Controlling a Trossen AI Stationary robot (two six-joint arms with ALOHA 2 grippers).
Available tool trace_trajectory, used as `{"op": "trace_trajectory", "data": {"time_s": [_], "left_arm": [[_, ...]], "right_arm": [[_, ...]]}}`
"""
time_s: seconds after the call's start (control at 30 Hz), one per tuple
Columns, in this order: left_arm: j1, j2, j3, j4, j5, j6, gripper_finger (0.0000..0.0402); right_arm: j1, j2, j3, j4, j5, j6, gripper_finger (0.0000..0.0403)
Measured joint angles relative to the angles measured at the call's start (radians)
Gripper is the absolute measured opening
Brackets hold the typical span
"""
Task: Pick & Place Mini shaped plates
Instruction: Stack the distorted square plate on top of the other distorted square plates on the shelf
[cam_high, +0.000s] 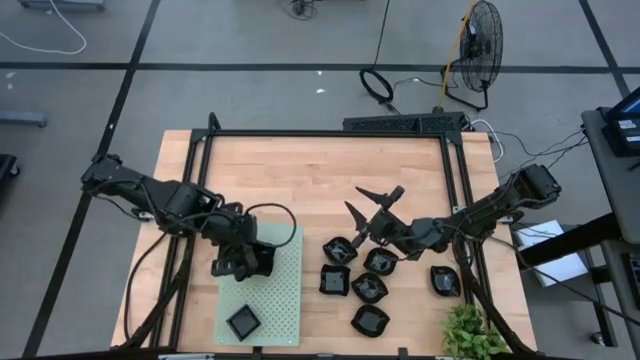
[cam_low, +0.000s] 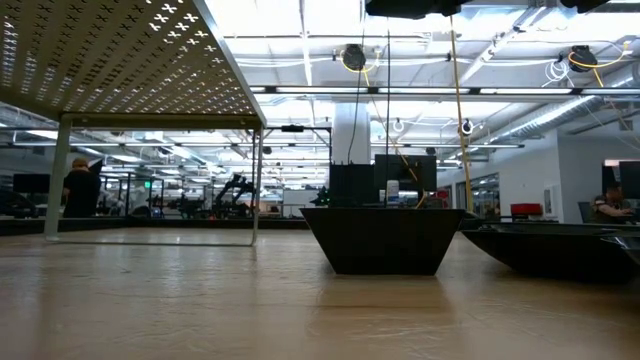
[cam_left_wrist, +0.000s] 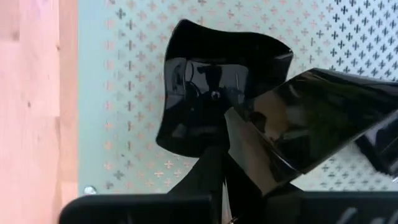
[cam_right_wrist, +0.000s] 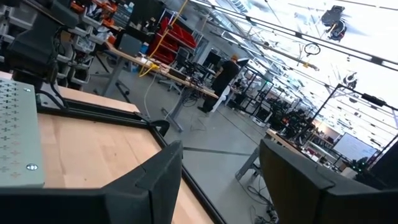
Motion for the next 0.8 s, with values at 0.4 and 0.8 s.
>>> {"op": "trace_trajectory", "data": {"time_s": [0.4, 0.8], "left_arm": [[0.111, 0.001, 0.0, -0.003, 0.014, 0.174, 0.001], [0.167, 0.176, 0.261, -0.249, 0.019, 0.259, 0.0005]], "right_arm": [[-0.001, 0.0, 0.0, 0.001, 0.0, 0.0, 0.0201], [-0.007, 0.0, 0.0, 0.0, 0.0, 0.001, 0.0201]]}}
